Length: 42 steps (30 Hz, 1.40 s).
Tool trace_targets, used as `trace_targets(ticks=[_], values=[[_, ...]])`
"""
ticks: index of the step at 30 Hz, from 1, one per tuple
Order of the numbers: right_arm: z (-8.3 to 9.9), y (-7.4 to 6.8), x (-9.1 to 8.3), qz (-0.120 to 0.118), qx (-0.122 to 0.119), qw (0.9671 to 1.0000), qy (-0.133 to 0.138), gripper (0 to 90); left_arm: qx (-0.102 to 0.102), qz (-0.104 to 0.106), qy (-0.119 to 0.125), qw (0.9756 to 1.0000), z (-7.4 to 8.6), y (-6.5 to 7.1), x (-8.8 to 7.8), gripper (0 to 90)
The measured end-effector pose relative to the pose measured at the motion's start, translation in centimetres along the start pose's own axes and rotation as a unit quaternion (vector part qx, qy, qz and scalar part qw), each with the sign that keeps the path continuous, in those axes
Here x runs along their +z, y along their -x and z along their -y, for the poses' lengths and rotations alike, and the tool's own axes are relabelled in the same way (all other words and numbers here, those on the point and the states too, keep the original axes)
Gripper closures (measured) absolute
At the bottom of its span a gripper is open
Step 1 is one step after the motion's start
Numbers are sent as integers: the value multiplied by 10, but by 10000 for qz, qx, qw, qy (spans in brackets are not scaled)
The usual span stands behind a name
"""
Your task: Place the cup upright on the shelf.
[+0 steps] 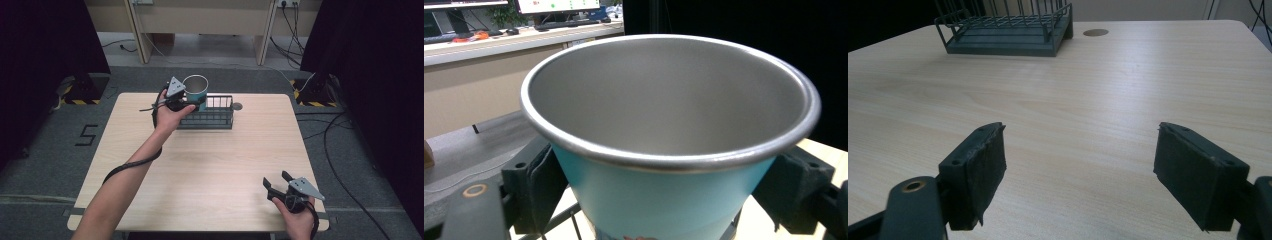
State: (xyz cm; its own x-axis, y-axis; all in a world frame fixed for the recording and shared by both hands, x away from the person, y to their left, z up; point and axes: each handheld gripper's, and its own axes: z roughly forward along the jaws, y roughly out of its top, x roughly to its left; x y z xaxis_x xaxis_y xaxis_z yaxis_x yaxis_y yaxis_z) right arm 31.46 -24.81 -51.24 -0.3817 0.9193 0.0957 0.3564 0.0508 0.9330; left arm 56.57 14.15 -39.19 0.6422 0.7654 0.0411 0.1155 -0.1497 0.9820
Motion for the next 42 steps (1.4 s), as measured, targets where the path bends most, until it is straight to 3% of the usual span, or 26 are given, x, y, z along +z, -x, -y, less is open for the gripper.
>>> trace_targets(ticks=[21,42], values=[[0,0,0,-34,21,10000,15,214,-207,-78,-258,9994,8,-2,35,160],[0,1,0,-44,32,10000,20,215,-281,-171,-548,9980,18,-3,53,159]])
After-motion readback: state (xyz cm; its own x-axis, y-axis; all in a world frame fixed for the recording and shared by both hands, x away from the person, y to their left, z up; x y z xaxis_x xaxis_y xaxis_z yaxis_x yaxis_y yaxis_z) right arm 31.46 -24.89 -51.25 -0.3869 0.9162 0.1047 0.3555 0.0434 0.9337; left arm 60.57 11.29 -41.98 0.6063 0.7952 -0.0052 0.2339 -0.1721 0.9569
